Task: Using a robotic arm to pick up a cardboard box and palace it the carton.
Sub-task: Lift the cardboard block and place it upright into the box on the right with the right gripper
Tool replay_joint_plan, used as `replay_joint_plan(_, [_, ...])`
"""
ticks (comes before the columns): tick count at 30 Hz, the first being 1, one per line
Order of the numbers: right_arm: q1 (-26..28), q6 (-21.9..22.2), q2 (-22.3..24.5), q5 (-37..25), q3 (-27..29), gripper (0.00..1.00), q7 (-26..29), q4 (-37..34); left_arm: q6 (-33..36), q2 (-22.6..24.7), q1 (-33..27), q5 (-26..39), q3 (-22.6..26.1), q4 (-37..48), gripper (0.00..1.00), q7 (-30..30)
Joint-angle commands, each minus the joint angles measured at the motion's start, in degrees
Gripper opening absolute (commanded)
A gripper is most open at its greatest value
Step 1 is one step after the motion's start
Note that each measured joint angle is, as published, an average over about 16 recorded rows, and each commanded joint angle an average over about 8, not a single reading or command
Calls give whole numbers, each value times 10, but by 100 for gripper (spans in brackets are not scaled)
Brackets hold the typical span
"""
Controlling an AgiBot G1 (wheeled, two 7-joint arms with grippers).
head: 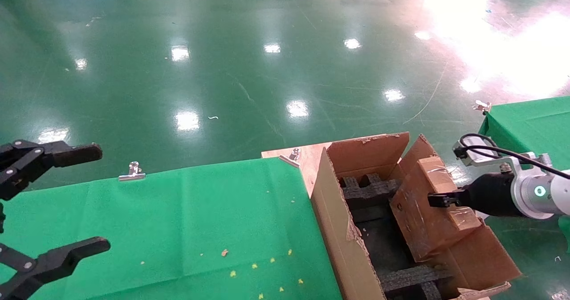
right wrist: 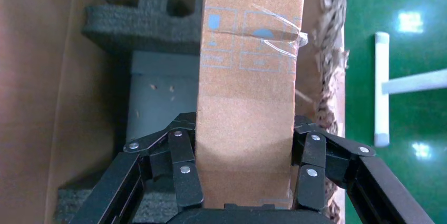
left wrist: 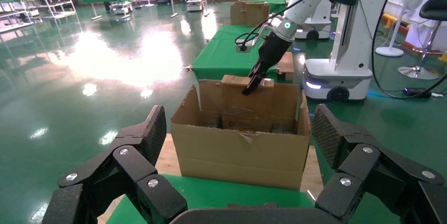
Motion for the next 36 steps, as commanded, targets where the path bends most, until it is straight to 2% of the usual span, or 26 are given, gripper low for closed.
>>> replay_joint_plan(1, [0,-7,-5,-12,-2,0,20,1,0,0,0,0,0,0,100,0])
replay_joint_plan(10, [20,-59,-19,-46,-4,0,50,4,0,0,0,0,0,0,100,0])
replay_joint_plan(16, [15,-65,-37,-70,-12,0,64,3,0,0,0,0,0,0,100,0])
replay_joint_plan(26, [-7,-45,-62,-111,-26,0,98,-3,0,0,0,0,0,0,100,0])
replay_joint_plan(36, [-62,29,-48,-110,-40,0,120,-13,0,0,0,0,0,0,100,0])
